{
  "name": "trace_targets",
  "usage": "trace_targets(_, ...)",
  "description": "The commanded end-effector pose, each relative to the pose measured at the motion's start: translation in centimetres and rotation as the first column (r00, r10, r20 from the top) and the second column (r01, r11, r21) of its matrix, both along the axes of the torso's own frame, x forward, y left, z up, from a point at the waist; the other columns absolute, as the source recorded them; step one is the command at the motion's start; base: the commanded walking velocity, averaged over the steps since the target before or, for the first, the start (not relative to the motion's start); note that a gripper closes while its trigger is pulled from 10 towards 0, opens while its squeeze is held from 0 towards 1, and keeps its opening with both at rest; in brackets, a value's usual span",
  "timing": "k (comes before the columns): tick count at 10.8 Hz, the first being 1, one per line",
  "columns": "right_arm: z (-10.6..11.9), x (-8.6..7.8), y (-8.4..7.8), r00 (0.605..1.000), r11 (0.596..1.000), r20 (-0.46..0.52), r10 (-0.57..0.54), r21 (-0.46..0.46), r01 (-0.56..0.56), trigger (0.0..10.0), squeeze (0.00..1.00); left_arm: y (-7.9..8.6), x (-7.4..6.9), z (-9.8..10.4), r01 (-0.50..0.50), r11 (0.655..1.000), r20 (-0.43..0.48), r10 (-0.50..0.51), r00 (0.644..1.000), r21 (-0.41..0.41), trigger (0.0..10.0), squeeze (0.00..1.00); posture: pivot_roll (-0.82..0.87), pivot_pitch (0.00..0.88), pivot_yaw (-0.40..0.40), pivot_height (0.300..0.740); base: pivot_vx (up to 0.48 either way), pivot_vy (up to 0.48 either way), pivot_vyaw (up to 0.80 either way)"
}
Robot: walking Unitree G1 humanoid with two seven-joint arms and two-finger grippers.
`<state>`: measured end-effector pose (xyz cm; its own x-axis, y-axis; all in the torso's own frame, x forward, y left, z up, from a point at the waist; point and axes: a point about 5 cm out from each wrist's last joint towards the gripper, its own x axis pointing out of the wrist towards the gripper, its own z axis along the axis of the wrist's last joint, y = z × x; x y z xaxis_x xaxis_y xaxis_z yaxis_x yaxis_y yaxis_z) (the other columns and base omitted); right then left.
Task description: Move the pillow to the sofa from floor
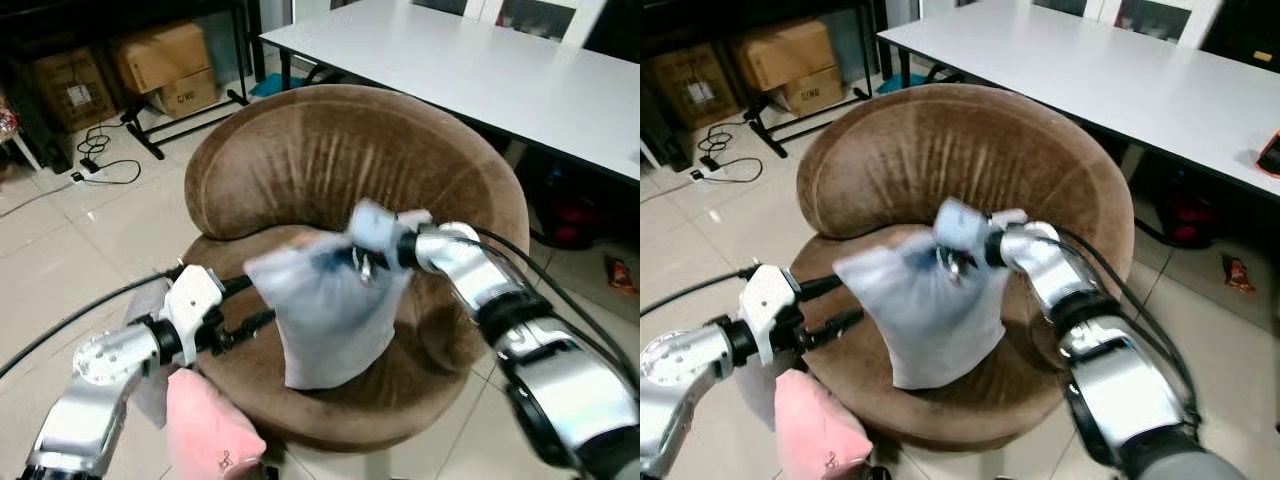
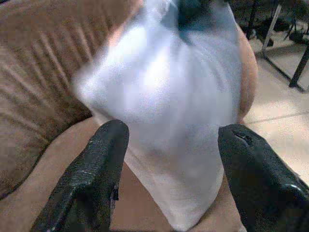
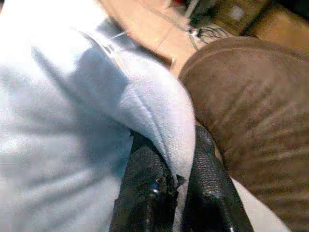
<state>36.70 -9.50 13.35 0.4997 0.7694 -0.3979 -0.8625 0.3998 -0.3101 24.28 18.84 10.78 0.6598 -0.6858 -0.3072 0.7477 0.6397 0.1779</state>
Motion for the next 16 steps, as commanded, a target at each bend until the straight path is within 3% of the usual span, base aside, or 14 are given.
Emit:
trace_targets(1, 1.8, 1.3, -0.8, 0.992, 0.986, -0.01, -0.126, 0.11, 0.126, 0.0, 0.0, -0.4, -0.1, 0.1, 0.011, 1.0, 0.006, -0.011, 1.0, 0.022, 10.0, 1.0, -0.02, 0.0, -0.015, 0.74, 0.0, 0.0, 0.0)
trace_targets(2, 2.1, 2.1, -1.9, 0.956, 0.94, -0.107, -0.273, 0.181, 0.289, 0.0, 0.0, -0.7, -0.3, 0.2, 0.005, 1.0, 0.002, -0.005, 1.0, 0.022, 10.0, 1.0, -0.01, 0.0, -0.022, 0.74, 0.0, 0.0, 0.0)
trace_targets(3, 2.2, 2.3, -2.4, 0.932, 0.91, -0.158, -0.327, 0.212, 0.355, 0.0, 0.0, -0.8, -0.4, 0.3, 0.003, 1.0, -0.003, -0.003, 1.0, 0.021, 10.0, 1.0, -0.01, 0.0, -0.026, 0.74, 0.0, 0.0, 0.0)
trace_targets(5, 1.5, 2.9, -3.3, 0.724, 0.664, -0.467, -0.507, 0.324, 0.674, 0.0, 0.0, -1.2, -1.1, -0.5, 0.021, 0.999, -0.061, -0.018, 0.998, 0.049, 10.0, 1.0, 0.0, 0.0, -0.034, 0.74, 0.0, 0.0, 0.0)
trace_targets(6, 1.3, 2.9, -3.4, 0.69, 0.626, -0.499, -0.525, 0.323, 0.71, 0.0, 0.0, -1.2, -1.2, -0.6, 0.025, 0.998, -0.074, -0.02, 0.997, 0.058, 10.0, 1.0, 0.0, 0.0, -0.035, 0.74, 0.0, 0.0, 0.0)
trace_targets(7, 0.7, 2.9, -3.5, 0.601, 0.54, -0.56, -0.571, 0.296, 0.788, 0.0, 0.0, -1.1, -1.3, -0.9, 0.034, 0.997, -0.095, -0.026, 0.995, 0.076, 10.0, 1.0, 0.0, 0.0, -0.036, 0.74, 0.0, 0.0, 0.0)
trace_targets(8, -0.1, 2.7, -3.5, 0.491, 0.441, -0.628, -0.604, 0.25, 0.862, 2.4, 0.0, -1.2, -1.4, -1.0, 0.039, 0.996, -0.107, -0.031, 0.994, 0.078, 10.0, 1.0, 0.0, 0.0, -0.035, 0.74, 0.0, 0.0, 0.0)
trace_targets(9, -0.4, 2.7, -3.7, 0.376, 0.328, -0.669, -0.641, 0.204, 0.922, 2.4, 0.0, -1.3, -1.4, -1.0, 0.042, 0.996, -0.108, -0.033, 0.994, 0.078, 10.0, 1.0, 0.01, 0.0, -0.037, 0.74, 0.0, 0.0, 0.0)
trace_targets(10, -0.2, 2.9, -4.0, 0.319, 0.261, -0.671, -0.67, 0.19, 0.946, 1.9, 0.0, -1.4, -1.4, -0.9, 0.041, 0.996, -0.107, -0.032, 0.994, 0.081, 10.0, 1.0, 0.01, 0.0, -0.043, 0.74, 0.0, 0.0, 0.0)
trace_targets(11, 0.3, 3.1, -4.5, 0.262, 0.175, -0.67, -0.695, 0.195, 0.965, 0.0, 0.0, -1.3, -1.5, -0.7, 0.033, 0.996, -0.1, -0.025, 0.995, 0.083, 10.0, 1.0, 0.02, 0.0, -0.054, 0.74, 0.0, 0.0, 0.0)
trace_targets(12, 0.8, 3.3, -5.3, 0.211, 0.098, -0.666, -0.715, 0.202, 0.974, 0.0, 0.0, -1.1, -1.7, -0.6, 0.026, 0.996, -0.097, -0.018, 0.995, 0.085, 10.0, 1.0, 0.02, 0.0, -0.063, 0.74, 0.0, 0.0, 0.0)
trace_targets(14, 1.5, 3.5, -6.5, 0.112, -0.016, -0.656, -0.746, 0.185, 0.983, 0.0, 0.0, -1.3, -1.9, -0.4, 0.025, 0.997, -0.093, -0.018, 0.995, 0.077, 10.0, 1.0, 0.02, 0.0, -0.075, 0.74, 0.0, 0.0, 0.0)
trace_targets(15, 1.8, 3.6, -6.8, 0.089, -0.042, -0.655, -0.75, 0.182, 0.982, 0.0, 0.0, -1.9, -1.9, 0.1, 0.029, 0.999, -0.084, -0.028, 0.996, 0.019, 10.0, 1.0, 0.02, 0.0, -0.082, 0.74, 0.0, 0.0, 0.0)
trace_targets(16, 1.6, 3.6, -6.1, 0.114, -0.003, -0.664, -0.739, 0.173, 0.985, 0.0, 0.0, -2.6, -2.0, 0.5, 0.046, 0.998, -0.081, -0.048, 0.996, -0.035, 10.0, 1.0, 0.01, 0.0, -0.086, 0.74, 0.0, 0.0, 0.0)
